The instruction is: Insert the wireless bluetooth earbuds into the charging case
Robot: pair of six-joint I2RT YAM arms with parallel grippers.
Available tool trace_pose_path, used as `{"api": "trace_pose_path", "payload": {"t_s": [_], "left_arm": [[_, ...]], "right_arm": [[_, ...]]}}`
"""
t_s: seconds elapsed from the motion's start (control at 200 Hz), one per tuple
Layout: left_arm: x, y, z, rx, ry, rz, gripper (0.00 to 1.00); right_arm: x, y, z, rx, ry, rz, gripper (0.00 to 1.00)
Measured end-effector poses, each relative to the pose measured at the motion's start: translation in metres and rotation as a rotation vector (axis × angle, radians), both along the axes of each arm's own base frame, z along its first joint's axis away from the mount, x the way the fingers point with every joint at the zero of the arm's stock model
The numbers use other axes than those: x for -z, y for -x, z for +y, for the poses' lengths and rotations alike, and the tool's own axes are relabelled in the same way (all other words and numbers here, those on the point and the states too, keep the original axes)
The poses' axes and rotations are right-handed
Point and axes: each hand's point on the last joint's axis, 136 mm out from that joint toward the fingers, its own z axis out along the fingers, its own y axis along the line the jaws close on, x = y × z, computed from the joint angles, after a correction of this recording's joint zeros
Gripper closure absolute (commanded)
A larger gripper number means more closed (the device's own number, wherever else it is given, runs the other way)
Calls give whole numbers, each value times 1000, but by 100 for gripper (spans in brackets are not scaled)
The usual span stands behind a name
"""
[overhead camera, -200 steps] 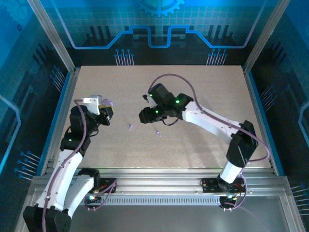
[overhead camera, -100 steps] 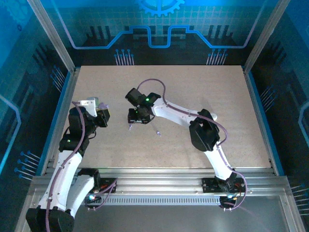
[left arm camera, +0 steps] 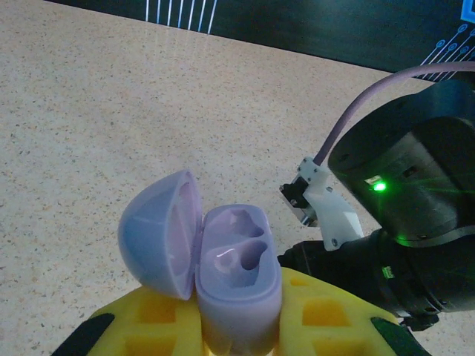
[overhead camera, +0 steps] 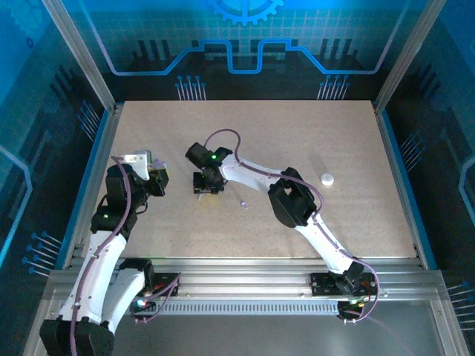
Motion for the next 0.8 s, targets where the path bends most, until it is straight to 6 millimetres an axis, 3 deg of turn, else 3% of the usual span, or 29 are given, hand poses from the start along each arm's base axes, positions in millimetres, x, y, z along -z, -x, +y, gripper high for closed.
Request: {"api": "trace_pose_path", "payload": {"t_s": [0.8], "left_arm": [[1, 1, 0, 5, -10, 0, 92]], "right_arm": [[9, -1, -2, 4, 31, 11, 77]]}}
